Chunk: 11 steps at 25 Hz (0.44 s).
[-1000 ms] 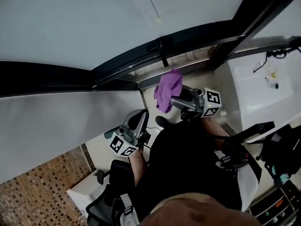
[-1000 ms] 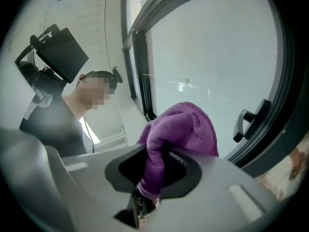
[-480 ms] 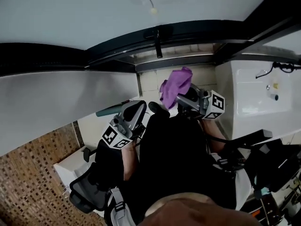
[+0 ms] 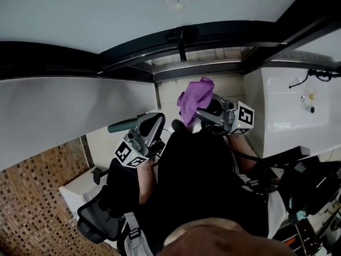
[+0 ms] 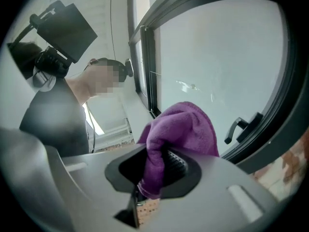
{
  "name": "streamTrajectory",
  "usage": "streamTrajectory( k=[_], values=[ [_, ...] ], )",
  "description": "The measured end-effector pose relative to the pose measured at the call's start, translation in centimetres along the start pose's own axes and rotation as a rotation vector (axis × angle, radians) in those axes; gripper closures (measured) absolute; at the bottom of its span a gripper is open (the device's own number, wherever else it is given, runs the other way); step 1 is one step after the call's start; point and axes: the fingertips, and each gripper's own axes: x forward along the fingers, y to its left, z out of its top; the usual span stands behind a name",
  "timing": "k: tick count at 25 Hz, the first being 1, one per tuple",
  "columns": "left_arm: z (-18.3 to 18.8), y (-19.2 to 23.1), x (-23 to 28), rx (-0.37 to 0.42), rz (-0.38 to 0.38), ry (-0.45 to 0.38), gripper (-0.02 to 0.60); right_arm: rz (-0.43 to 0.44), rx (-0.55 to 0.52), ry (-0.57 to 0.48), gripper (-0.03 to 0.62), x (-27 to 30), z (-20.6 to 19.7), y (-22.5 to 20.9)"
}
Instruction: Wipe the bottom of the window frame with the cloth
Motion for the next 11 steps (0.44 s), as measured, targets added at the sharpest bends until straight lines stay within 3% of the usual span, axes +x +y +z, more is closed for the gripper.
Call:
streamTrajectory(
  k=[6, 11],
  values=[
    [0.9, 0.5, -3.5, -0.022, -0.049, -0.076, 0.581, -0.045, -0.047, 0.034, 0.53, 1.6, -2.4, 1.9],
    [3.4, 1.9, -10.0, -0.026, -0.041, -0.109, 0.581, -0.081, -0.033, 0.019, 0.53, 6.1, -6.3, 4.2]
  ],
)
